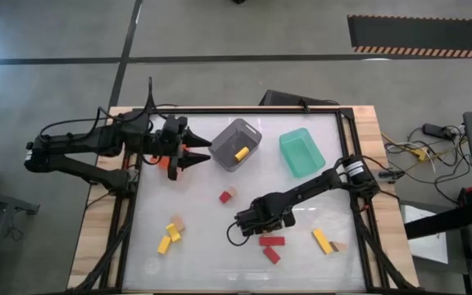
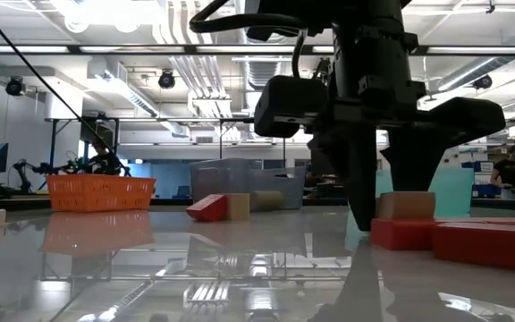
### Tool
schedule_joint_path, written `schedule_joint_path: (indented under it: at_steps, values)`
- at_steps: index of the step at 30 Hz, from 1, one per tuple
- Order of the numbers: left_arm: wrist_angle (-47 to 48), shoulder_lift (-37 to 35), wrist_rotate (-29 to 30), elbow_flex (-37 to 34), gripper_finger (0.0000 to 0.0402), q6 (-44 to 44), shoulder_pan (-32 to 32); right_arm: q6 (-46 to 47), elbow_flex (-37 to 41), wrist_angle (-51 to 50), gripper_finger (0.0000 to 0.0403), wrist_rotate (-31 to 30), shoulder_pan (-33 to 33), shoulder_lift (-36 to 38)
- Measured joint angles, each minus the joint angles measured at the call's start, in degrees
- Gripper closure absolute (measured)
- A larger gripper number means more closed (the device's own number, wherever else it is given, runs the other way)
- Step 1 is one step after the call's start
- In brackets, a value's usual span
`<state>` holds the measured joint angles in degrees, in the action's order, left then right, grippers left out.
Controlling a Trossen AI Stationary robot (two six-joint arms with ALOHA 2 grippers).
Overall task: Sort & place blocks by color
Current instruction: Put the brown block into the blue bin
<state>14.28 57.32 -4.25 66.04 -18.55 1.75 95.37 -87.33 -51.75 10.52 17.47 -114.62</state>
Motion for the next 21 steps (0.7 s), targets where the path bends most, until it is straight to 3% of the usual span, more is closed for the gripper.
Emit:
schedule_joint_path:
  at_steps: [10, 21]
  values:
    - [0.00, 0.00, 0.00, 0.00, 0.0194, 0.00, -0.02, -0.44, 0.00, -0.47, 0.0278, -0.13, -0.61, 0.61]
    - [0.02, 0.02, 0.00, -0.02, 0.0194, -0.26, -0.02, -7.40, -0.59, -6.39, 0.0279, -1.59, -4.85, 8.92]
